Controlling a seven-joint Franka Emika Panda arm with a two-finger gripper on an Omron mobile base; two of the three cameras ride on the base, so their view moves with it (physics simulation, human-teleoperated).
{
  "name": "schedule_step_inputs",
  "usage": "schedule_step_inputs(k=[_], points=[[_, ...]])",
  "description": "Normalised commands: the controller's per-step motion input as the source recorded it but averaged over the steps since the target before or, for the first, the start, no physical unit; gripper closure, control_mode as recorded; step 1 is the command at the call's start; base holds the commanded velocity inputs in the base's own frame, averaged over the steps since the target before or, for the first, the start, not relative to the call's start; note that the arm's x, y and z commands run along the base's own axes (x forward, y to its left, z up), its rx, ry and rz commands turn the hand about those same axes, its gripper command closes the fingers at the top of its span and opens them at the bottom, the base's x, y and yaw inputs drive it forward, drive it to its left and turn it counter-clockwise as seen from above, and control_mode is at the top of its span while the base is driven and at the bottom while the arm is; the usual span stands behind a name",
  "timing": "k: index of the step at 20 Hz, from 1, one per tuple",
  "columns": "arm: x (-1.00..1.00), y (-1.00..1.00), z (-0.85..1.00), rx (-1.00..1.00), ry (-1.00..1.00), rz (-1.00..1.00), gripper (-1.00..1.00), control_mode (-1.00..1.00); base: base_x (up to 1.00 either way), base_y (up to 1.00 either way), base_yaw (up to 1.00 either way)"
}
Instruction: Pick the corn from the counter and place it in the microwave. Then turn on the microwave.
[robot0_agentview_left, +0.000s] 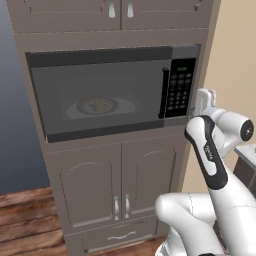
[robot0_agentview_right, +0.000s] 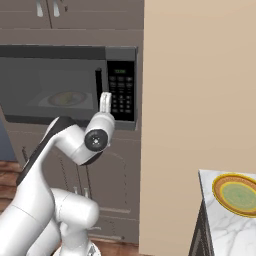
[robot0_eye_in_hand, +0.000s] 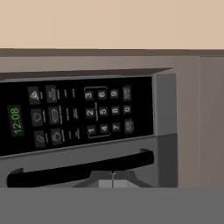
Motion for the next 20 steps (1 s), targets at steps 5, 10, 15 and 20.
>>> schedule_step_inputs(k=[5,10,15,20], points=[[0.00,-0.05,-0.01,0.07,0.00,-0.01,1.00,-1.00,0.00,0.00,0.00],[0.00,-0.08,-0.07,0.06,0.00,-0.01,1.00,-1.00,0.00,0.00,0.00],[0.00,-0.08,-0.04,0.06,0.00,-0.01,1.00,-1.00,0.00,0.00,0.00],[0.00,-0.09,0.00,0.06,0.00,-0.01,1.00,-1.00,0.00,0.00,0.00]])
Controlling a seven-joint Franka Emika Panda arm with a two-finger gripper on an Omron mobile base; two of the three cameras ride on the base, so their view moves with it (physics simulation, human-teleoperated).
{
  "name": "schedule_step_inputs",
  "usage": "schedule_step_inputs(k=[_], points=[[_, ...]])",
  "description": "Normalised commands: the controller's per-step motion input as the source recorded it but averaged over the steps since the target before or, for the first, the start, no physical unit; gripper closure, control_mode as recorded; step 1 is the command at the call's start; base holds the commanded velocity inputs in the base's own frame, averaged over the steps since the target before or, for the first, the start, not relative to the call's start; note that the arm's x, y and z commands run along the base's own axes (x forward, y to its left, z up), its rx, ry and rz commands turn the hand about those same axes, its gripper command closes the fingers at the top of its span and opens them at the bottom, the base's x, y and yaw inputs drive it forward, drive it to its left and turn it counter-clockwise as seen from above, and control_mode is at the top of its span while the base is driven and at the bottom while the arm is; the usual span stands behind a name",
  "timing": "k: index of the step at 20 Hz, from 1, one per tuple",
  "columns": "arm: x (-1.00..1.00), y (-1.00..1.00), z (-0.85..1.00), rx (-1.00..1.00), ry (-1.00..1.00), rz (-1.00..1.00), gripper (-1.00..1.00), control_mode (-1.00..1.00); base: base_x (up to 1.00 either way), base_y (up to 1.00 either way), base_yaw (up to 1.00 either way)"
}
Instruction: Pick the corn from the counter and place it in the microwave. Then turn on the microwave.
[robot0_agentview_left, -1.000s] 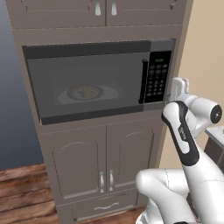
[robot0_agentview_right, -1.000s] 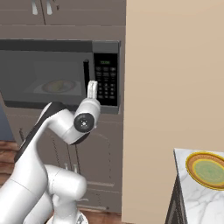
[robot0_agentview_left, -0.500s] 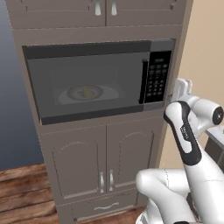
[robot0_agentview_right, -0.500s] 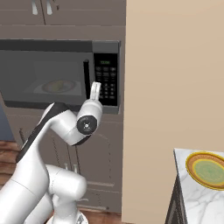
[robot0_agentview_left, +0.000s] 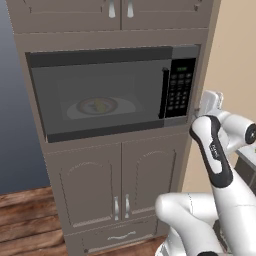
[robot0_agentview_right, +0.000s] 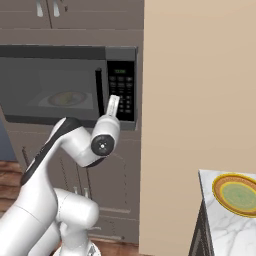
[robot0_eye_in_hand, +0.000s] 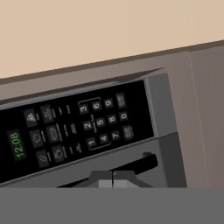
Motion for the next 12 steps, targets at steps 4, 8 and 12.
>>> schedule_step_inputs(k=[4,8,12], points=[[0.02,-0.08,-0.02,0.05,0.00,-0.02,1.00,-1.00,0.00,0.00,0.00],[0.09,-0.08,-0.06,0.03,0.00,-0.02,1.00,-1.00,0.00,0.00,0.00],[0.10,-0.07,-0.08,0.03,0.00,-0.02,1.00,-1.00,0.00,0.00,0.00]])
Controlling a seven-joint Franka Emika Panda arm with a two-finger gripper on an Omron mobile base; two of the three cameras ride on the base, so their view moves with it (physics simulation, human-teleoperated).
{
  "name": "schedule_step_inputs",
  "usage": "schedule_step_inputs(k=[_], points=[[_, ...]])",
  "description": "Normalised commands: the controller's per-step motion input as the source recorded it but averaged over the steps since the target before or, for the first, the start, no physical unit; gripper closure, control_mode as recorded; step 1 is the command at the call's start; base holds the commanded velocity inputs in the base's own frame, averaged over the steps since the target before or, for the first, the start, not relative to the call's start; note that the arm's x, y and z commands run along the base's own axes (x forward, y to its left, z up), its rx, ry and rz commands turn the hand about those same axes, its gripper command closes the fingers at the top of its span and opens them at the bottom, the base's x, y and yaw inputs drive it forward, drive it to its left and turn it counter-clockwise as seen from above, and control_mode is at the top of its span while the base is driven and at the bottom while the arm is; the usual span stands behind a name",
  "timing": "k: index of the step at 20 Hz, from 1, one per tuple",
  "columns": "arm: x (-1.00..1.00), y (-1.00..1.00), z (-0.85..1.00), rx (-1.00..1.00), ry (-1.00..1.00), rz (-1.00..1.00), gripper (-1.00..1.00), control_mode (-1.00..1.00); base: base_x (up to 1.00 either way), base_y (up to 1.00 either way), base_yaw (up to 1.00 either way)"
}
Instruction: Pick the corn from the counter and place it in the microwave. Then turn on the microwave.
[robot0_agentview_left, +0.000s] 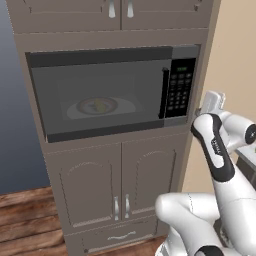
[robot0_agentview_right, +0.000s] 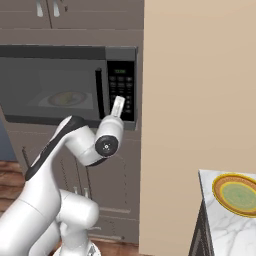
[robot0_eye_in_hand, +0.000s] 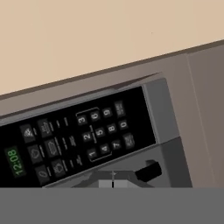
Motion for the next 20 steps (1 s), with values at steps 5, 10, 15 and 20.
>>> schedule_step_inputs(k=[5,10,15,20], points=[[0.13,-0.08,-0.08,0.02,0.00,-0.01,1.00,-1.00,0.00,0.00,0.00],[0.16,-0.04,-0.07,0.01,0.00,-0.01,1.00,-1.00,0.00,0.00,0.00],[0.13,-0.01,-0.07,0.01,-0.01,-0.01,1.00,-1.00,0.00,0.00,0.00],[0.12,0.00,-0.07,0.01,-0.01,-0.01,1.00,-1.00,0.00,0.00,0.00]])
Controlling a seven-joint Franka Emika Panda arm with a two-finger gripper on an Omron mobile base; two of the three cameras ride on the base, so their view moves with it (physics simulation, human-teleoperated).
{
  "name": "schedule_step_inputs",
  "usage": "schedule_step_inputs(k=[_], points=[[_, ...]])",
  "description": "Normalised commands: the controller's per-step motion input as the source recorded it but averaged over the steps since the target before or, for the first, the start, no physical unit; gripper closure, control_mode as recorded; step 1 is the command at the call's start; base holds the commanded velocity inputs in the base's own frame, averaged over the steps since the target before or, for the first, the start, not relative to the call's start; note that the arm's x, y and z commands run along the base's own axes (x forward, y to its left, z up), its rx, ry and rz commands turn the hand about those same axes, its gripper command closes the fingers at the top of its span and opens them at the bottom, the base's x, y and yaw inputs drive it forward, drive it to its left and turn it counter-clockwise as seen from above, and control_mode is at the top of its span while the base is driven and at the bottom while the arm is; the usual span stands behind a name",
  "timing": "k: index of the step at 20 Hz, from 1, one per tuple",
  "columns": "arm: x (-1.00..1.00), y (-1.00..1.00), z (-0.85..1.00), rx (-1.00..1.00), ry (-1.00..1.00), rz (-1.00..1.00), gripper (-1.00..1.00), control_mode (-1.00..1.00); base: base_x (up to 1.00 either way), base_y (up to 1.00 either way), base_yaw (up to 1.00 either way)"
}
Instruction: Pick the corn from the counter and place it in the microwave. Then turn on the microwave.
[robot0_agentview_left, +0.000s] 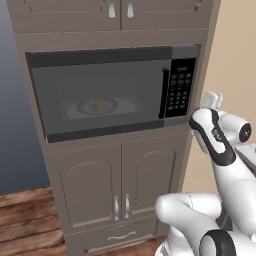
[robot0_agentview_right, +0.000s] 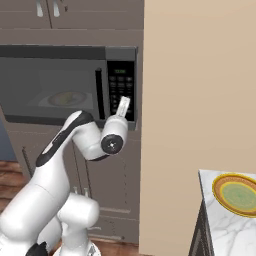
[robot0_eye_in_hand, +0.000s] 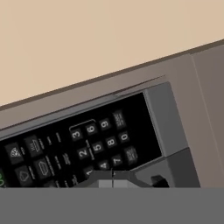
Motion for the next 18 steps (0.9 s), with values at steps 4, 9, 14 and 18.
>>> schedule_step_inputs(k=[4,9,14,18], points=[[0.17,-0.02,0.00,0.02,0.00,-0.01,1.00,-1.00,0.00,0.00,0.00],[0.17,-0.01,-0.01,0.02,0.00,-0.02,1.00,-1.00,0.00,0.00,0.00],[0.18,-0.01,-0.05,0.01,0.00,-0.01,1.00,-1.00,0.00,0.00,0.00],[0.17,-0.03,-0.06,0.01,0.00,-0.01,1.00,-1.00,0.00,0.00,0.00]])
